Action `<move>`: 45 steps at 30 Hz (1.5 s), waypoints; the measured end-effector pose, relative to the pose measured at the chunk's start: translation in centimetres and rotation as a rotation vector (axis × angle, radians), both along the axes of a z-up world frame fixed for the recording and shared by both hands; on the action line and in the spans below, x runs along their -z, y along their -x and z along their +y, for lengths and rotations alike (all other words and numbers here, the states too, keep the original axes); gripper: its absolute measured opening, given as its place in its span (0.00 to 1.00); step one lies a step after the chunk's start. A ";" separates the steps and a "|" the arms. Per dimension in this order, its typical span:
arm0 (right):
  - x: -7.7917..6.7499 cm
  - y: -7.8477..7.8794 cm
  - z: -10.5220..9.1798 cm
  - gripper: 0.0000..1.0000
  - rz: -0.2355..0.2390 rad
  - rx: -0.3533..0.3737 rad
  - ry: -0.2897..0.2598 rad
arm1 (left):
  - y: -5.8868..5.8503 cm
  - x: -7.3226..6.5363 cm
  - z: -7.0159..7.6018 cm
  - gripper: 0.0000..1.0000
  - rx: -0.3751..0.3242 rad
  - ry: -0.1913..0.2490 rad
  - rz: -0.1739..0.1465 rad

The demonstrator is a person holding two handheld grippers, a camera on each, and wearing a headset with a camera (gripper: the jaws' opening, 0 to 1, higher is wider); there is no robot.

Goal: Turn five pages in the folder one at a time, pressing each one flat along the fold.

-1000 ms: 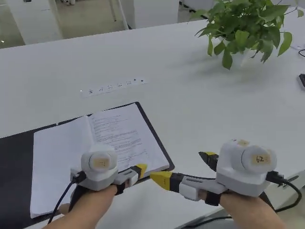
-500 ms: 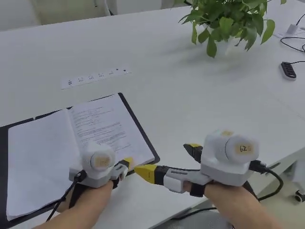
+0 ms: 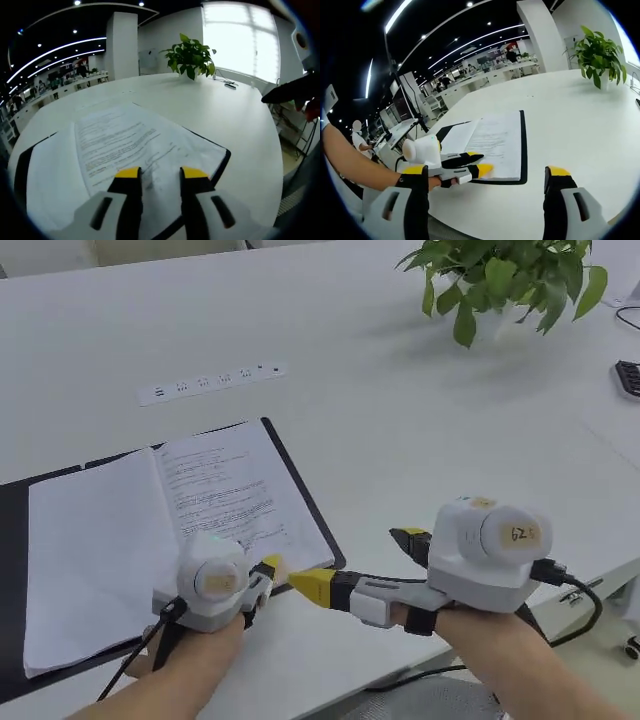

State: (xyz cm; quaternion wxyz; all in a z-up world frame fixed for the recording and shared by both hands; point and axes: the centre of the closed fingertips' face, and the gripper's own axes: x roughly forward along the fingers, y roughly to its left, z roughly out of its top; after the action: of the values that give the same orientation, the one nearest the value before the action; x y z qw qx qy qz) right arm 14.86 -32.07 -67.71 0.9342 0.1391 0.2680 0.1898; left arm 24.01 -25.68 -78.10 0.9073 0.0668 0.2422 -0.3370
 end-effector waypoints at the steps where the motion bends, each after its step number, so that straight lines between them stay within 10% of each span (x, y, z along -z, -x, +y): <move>1: 0.1 -0.1 0.1 0.96 0.001 -0.003 -0.002 | -0.1 0.0 0.1 0.24 0.002 -0.006 -0.004; 8: 1.3 -0.9 1.1 0.95 0.026 -0.038 -0.006 | -1.0 0.0 0.7 0.02 -0.008 -0.006 0.021; 24: 3.3 -5.2 3.3 0.70 0.044 -0.095 -0.043 | -1.2 0.2 0.8 0.00 -0.067 0.086 0.099; 45: 7.0 -6.5 2.7 0.62 0.152 -0.070 -0.077 | -1.2 0.1 0.7 0.00 -0.068 0.085 0.094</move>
State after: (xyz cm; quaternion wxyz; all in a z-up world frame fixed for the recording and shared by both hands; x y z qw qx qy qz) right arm 21.35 -29.35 -74.71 0.8978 0.1796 0.3355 0.2216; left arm 25.23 -24.96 -78.25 0.9079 0.0040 0.2720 -0.3188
